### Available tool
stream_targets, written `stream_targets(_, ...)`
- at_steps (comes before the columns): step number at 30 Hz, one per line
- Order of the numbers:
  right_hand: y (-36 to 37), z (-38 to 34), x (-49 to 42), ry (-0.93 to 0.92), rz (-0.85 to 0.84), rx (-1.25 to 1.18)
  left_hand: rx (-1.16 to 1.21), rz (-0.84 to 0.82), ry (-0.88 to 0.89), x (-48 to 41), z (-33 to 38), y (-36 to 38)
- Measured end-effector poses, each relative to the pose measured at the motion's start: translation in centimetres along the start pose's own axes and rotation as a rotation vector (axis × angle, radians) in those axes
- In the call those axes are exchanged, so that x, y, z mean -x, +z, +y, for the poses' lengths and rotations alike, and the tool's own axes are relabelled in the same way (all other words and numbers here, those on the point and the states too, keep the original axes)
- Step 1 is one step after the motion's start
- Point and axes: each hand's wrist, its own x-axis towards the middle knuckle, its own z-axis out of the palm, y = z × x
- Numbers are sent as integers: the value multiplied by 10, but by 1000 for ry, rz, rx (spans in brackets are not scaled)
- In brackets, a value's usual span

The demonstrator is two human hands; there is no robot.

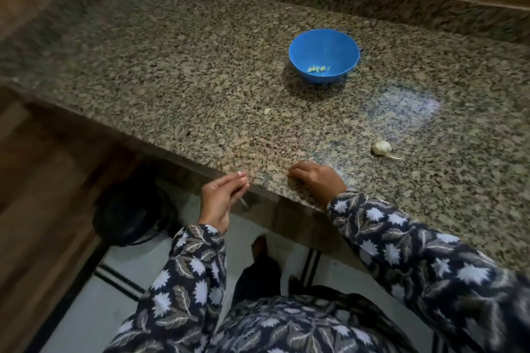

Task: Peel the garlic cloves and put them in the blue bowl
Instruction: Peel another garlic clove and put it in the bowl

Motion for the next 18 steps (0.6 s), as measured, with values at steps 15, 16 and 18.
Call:
stream_targets(15, 2, -68, -71, 944, 339, -654, 495, 185, -105, 12, 26, -79)
stream_targets(16, 6, -88, -88, 925, 355, -779, 576, 208, -131, 9, 30, -95)
stream_targets(18, 21, -139, -120, 847, 285, -1019, 705, 261, -155, 6, 37, -130)
